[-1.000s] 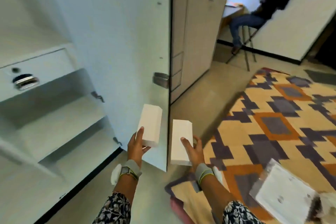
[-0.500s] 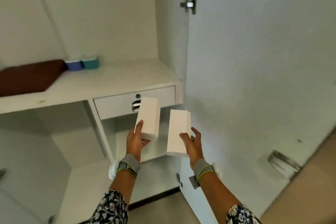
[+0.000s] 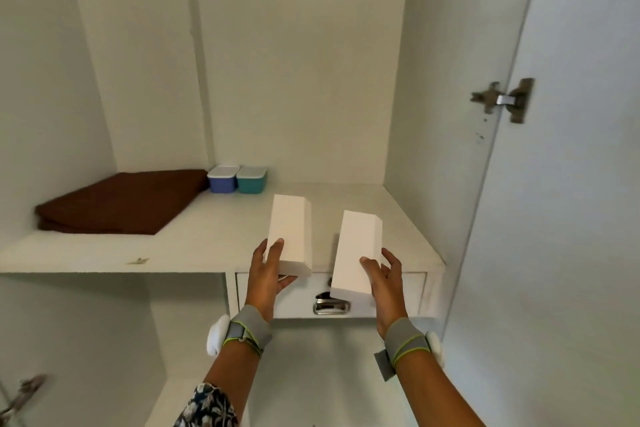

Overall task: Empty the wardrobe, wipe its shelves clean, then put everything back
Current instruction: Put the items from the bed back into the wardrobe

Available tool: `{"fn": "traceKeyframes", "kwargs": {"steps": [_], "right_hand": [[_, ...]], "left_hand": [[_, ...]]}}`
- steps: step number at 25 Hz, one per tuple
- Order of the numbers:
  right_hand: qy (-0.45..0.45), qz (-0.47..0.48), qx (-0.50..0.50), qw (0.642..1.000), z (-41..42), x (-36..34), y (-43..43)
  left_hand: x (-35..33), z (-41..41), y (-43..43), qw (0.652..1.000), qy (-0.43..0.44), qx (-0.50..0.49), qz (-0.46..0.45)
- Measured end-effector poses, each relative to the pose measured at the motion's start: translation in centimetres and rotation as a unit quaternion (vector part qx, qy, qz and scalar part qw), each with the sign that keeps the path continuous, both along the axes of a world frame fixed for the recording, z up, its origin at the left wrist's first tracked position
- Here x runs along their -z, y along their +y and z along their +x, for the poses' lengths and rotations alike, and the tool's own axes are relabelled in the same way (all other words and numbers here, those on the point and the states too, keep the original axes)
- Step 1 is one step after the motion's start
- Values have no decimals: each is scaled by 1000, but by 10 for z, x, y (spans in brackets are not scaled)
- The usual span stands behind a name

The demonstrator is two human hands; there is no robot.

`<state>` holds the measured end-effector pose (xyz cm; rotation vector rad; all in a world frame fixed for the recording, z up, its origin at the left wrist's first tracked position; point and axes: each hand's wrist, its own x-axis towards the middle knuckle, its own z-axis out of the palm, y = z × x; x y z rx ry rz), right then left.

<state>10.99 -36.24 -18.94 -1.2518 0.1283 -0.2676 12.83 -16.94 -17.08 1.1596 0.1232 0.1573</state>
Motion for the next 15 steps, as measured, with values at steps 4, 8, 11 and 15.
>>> {"fn": "traceKeyframes", "kwargs": {"steps": [4, 8, 11, 15], "right_hand": [[2, -1, 0, 1000, 82, -10, 33], [24, -23, 13, 999, 158, -15, 63], [39, -28, 29, 998, 205, -15, 82], [62, -85, 47, 993, 260, -6, 96]], "left_hand": [[2, 90, 35, 1000, 14, -1, 5], [8, 177, 65, 999, 44, 13, 9], [12, 225, 78, 997, 64, 25, 39], [14, 271, 83, 992, 82, 30, 90]]}}
